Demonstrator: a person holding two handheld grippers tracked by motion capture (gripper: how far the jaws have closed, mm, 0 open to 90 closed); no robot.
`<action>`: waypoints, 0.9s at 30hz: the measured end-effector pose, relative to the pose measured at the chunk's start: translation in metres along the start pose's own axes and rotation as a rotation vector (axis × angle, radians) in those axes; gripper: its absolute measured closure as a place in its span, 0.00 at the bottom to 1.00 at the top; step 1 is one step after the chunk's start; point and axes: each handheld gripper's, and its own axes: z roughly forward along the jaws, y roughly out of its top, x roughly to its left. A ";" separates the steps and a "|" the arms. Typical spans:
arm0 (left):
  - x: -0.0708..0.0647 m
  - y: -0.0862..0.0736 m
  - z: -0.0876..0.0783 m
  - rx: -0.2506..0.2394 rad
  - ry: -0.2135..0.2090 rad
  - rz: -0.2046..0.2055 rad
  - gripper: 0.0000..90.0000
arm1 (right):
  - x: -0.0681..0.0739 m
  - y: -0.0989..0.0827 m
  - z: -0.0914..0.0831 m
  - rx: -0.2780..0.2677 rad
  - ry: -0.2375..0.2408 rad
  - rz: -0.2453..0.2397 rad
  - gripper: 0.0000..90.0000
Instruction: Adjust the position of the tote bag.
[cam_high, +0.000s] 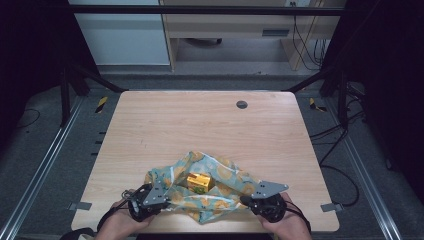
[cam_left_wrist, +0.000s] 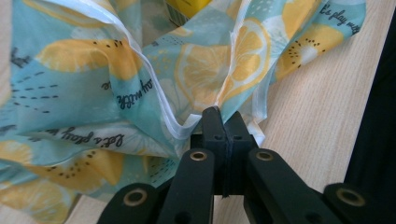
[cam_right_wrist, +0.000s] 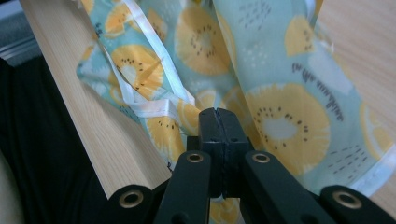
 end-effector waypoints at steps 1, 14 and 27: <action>0.000 0.000 0.002 0.003 -0.001 -0.004 1.00 | 0.000 -0.001 0.002 0.017 -0.001 -0.002 1.00; -0.003 0.001 -0.006 -0.058 0.021 -0.037 0.76 | 0.007 0.005 0.007 0.019 -0.029 -0.018 0.79; -0.013 0.022 -0.045 -0.280 0.047 -0.042 0.39 | 0.013 0.039 -0.026 -0.129 -0.048 -0.059 0.43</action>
